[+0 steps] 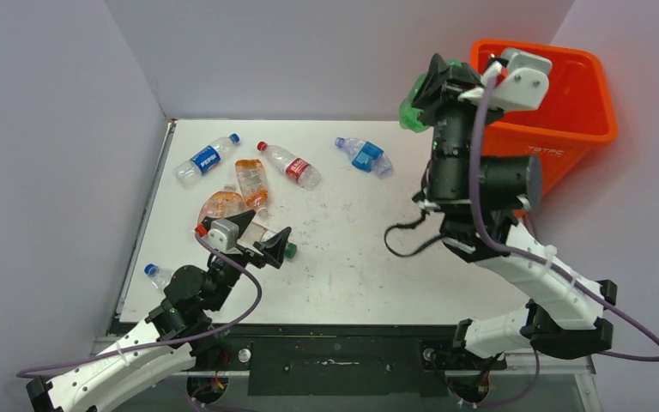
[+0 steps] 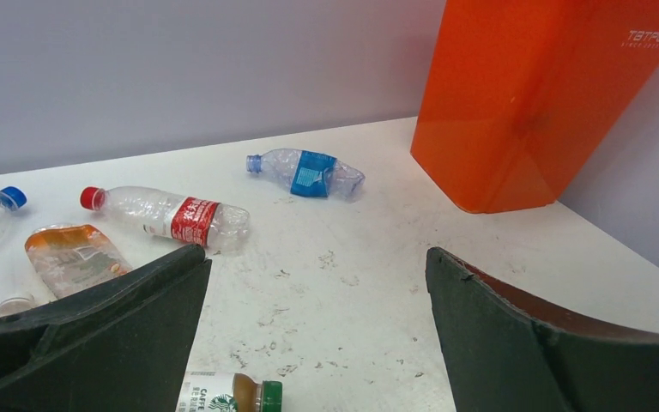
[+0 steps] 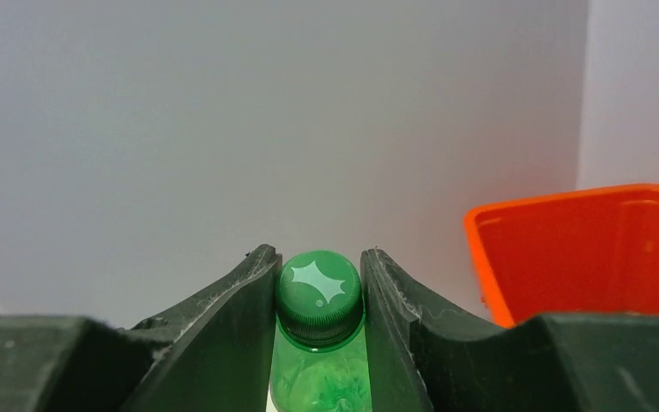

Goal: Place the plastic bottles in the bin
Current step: Place the plastic bottle in the trash bin.

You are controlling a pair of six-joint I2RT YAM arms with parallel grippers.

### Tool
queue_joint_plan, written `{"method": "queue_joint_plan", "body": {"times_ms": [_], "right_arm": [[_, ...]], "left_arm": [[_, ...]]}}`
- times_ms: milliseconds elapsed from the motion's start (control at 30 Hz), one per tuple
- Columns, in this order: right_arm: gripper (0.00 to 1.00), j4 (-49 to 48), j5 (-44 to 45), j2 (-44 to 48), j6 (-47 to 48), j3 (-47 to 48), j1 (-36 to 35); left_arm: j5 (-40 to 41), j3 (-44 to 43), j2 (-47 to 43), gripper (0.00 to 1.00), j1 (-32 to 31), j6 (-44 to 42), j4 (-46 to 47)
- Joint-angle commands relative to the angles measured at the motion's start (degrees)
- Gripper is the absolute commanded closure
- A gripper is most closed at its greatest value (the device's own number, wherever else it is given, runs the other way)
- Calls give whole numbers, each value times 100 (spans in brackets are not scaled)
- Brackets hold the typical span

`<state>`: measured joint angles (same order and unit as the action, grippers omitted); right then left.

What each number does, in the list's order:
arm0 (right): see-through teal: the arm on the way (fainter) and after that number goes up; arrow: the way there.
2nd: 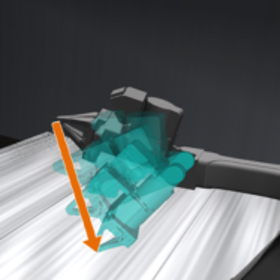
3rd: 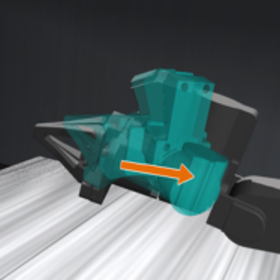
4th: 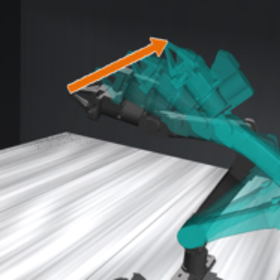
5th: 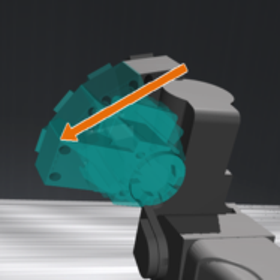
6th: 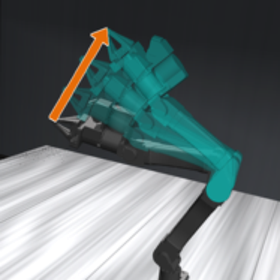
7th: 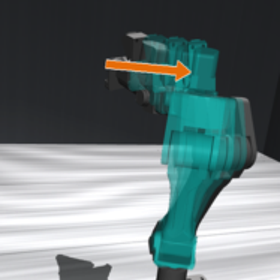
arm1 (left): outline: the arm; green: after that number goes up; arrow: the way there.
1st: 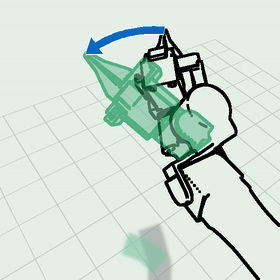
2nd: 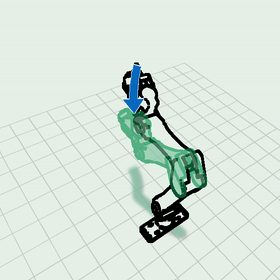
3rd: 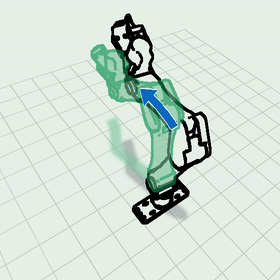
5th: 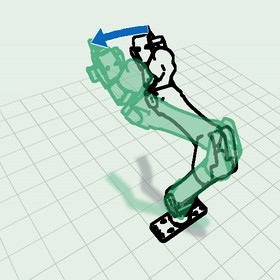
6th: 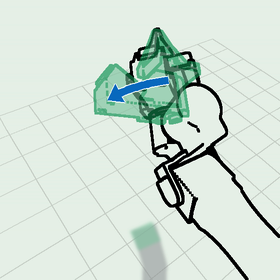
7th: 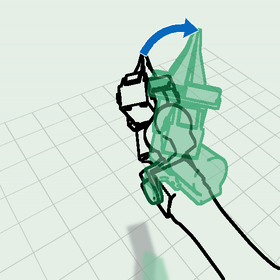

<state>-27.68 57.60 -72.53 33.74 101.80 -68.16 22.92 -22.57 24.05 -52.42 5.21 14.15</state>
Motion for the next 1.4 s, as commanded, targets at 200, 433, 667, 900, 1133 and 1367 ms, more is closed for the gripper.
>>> {"method": "queue_joint_plan", "body": {"times_ms": [200, 433, 667, 900, 1133, 1367], "right_arm": [[95, 1876, -546, -1149, -2463, 1843, 3447], [95, 2667, -847, -1518, -4824, 1861, 5395], [95, 2500, -795, -1925, -5252, 1358, 6642], [95, 2298, -593, -2359, -4937, 567, 7100], [9, 2461, -1236, -2638, -5171, 1013, 7143], [10, 2530, -1826, -2611, -5767, 1831, 6661]], "left_arm": [[-200, -402, 61, 4, -38, 172, -14], [-150, -445, 116, 4, -222, 125, -103], [-225, -509, 159, 4, -308, 112, -154], [-128, -488, 147, 4, -319, 105, -177], [-110, -546, 305, 4, -330, 72, -244], [-75, -555, 371, 4, -343, 44, -267]]}}
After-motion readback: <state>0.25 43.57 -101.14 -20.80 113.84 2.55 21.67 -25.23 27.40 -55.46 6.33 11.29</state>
